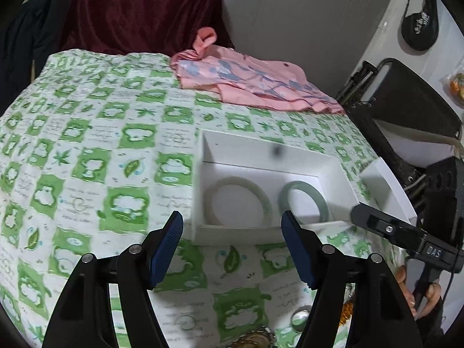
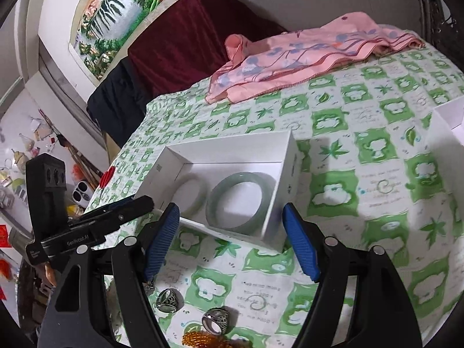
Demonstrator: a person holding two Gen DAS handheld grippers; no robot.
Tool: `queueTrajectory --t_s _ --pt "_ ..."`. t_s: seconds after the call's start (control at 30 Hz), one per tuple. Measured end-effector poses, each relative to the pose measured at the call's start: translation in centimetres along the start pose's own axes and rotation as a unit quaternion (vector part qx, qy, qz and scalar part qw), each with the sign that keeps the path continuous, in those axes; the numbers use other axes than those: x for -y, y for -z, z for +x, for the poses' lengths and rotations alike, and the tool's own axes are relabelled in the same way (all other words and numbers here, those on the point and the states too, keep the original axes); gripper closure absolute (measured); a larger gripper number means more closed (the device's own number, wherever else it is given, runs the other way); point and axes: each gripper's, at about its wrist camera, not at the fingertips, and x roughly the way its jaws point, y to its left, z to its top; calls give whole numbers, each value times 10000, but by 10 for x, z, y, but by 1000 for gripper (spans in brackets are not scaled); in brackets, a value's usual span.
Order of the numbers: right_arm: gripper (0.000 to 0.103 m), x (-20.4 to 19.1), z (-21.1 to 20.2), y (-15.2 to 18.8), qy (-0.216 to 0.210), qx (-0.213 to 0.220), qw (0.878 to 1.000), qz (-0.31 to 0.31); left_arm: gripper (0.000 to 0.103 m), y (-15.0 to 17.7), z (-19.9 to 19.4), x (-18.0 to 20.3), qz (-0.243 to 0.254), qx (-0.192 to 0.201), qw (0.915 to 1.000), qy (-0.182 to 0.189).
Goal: Organize jewelry
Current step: 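Lower both bangles into the white vivo box and open both tools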
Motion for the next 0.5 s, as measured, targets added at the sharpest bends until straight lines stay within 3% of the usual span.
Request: queueTrajectory --t_s 0.5 --pt "27 -1 1 2 -29 -26 10000 -2 31 17 -7 14 159 -37 9999 -18"
